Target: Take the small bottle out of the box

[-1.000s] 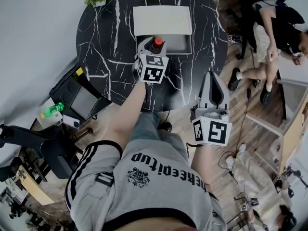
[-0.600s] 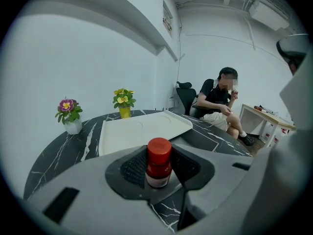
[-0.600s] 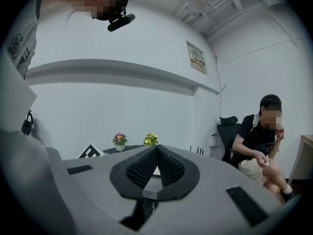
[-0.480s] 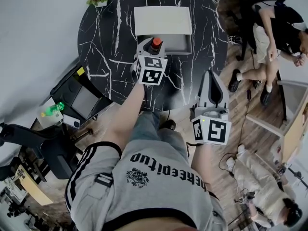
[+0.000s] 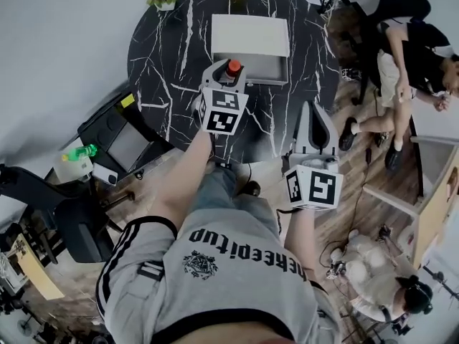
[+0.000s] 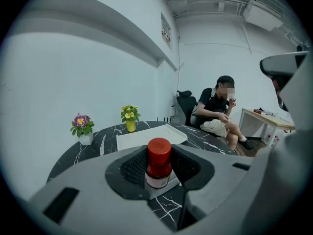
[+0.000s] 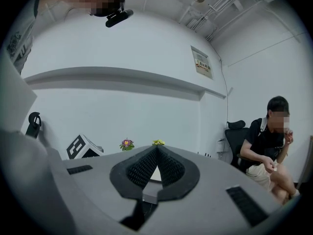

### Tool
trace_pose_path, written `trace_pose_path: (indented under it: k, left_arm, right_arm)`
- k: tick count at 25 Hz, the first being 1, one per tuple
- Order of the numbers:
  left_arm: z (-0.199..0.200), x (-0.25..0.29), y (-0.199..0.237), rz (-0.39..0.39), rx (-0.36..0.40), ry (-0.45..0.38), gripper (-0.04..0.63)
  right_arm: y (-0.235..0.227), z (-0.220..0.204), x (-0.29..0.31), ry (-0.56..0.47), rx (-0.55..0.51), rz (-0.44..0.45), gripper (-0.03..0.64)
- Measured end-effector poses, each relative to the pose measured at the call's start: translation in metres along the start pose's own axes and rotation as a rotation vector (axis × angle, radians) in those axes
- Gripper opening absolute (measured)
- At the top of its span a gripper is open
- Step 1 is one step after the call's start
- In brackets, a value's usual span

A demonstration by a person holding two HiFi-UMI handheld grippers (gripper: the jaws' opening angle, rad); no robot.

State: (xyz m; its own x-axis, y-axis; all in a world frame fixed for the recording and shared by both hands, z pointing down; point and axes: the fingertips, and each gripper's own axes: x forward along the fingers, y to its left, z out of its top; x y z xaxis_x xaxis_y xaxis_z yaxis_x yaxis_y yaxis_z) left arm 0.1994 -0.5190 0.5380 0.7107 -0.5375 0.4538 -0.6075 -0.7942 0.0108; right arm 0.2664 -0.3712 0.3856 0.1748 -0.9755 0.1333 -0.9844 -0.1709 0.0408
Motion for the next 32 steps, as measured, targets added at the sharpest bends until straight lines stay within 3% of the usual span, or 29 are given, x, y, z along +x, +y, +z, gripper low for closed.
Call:
trace_pose_path:
  k: [21, 32]
  left_arm:
    - [0.04, -0.131, -0.034, 0.067, 0.012, -0.121, 0.147]
    - [0.062, -0.205, -0.056, 0.118, -0.032, -0.212, 0.147]
  right_arm:
    - [0.018, 0.04, -0.059, -0.115, -0.03, 0.118, 0.0]
    - [0.022, 0.056, -0.099, -0.165, -0.034, 0.155, 0.0]
